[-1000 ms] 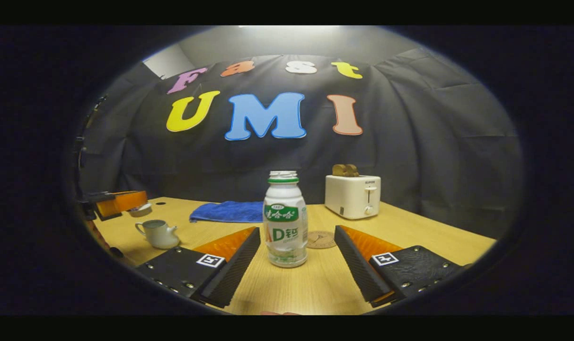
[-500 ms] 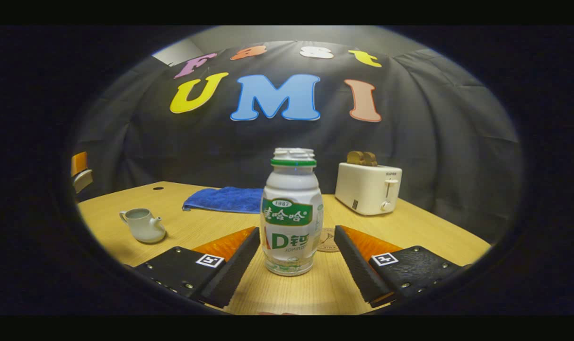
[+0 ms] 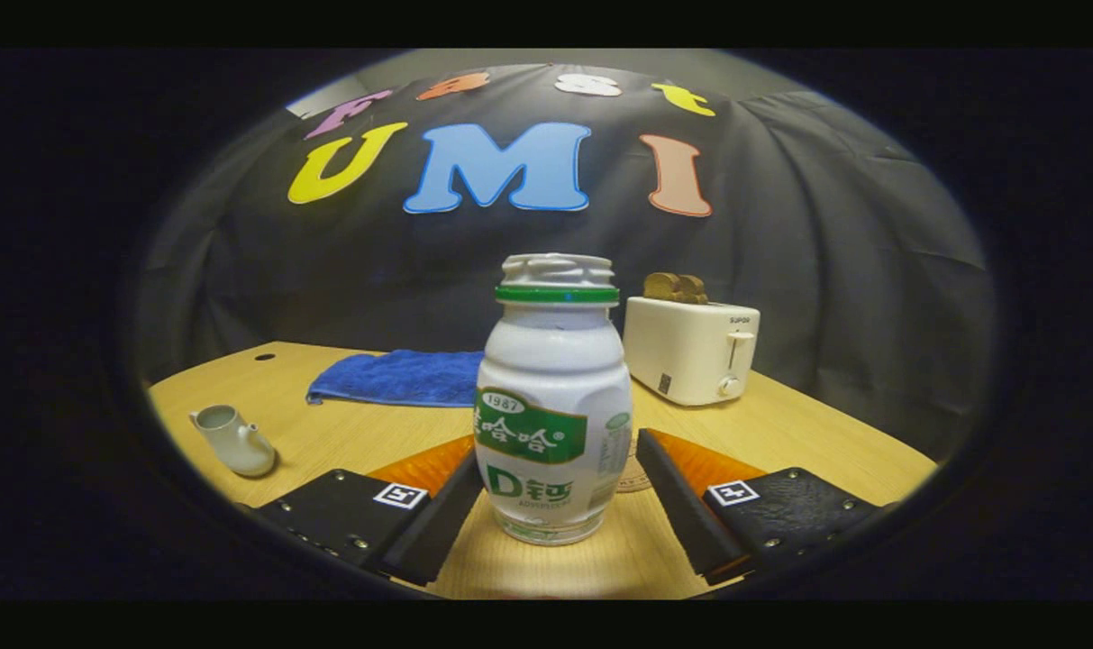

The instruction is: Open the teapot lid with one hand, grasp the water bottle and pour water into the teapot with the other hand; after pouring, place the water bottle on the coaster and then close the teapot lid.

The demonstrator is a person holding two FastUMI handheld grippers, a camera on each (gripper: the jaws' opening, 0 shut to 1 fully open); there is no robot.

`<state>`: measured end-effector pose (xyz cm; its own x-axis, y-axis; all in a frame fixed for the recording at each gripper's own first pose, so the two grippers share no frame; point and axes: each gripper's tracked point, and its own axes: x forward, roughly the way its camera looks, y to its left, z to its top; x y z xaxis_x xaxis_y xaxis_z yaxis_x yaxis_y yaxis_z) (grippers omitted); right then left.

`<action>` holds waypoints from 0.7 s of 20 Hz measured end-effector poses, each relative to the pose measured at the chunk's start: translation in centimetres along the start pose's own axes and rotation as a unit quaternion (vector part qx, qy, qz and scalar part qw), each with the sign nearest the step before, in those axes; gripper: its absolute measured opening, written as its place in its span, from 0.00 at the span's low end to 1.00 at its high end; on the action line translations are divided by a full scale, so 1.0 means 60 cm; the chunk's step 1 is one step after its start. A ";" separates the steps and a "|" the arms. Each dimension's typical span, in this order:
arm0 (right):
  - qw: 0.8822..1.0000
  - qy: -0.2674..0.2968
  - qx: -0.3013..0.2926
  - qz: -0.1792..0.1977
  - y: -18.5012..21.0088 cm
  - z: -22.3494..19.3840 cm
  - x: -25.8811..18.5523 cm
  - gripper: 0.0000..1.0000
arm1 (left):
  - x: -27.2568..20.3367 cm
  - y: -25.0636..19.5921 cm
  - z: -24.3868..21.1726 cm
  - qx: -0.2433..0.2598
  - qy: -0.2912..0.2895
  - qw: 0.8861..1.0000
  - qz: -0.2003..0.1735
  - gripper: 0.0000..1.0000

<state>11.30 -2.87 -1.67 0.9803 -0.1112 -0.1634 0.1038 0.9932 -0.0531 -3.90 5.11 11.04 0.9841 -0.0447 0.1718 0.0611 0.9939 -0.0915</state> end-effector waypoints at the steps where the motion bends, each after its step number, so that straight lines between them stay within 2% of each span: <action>1: 1.000 -0.001 -0.002 -0.007 -0.002 0.001 0.004 0.97 | -0.002 -0.001 0.004 -0.001 -0.002 1.000 0.000 0.13; 2: 1.000 -0.003 -0.005 -0.004 0.001 0.000 0.008 0.95 | -0.008 -0.004 0.004 -0.002 -0.001 1.000 -0.002 0.17; 3: 1.000 -0.004 -0.010 -0.004 0.002 0.008 0.000 0.88 | -0.013 -0.008 0.003 -0.004 0.000 1.000 -0.006 0.17; 4: 1.000 -0.007 -0.014 0.002 0.004 0.009 -0.002 0.76 | -0.022 -0.013 0.002 -0.004 0.002 1.000 -0.012 0.17; 6: 0.999 -0.008 -0.029 0.010 0.007 0.006 0.001 0.75 | -0.049 -0.021 -0.002 0.003 0.002 1.000 -0.022 0.13; 7: 0.999 -0.011 -0.039 0.015 0.012 0.010 -0.004 0.75 | -0.064 -0.020 -0.001 0.005 -0.005 1.000 -0.021 0.17; 10: 0.997 -0.010 -0.072 0.038 0.040 0.018 -0.015 0.75 | -0.113 -0.032 -0.033 0.013 0.006 0.999 -0.038 0.17; 14: 0.988 -0.016 -0.141 0.058 0.084 0.036 -0.023 0.74 | -0.154 -0.012 -0.074 0.003 0.029 0.999 -0.033 0.17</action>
<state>10.83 2.37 0.38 0.9880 0.0077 -0.1540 -0.0554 0.9497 -0.3081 -12.28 4.34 5.18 0.9862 -0.1149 0.1193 0.1244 0.9894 -0.0752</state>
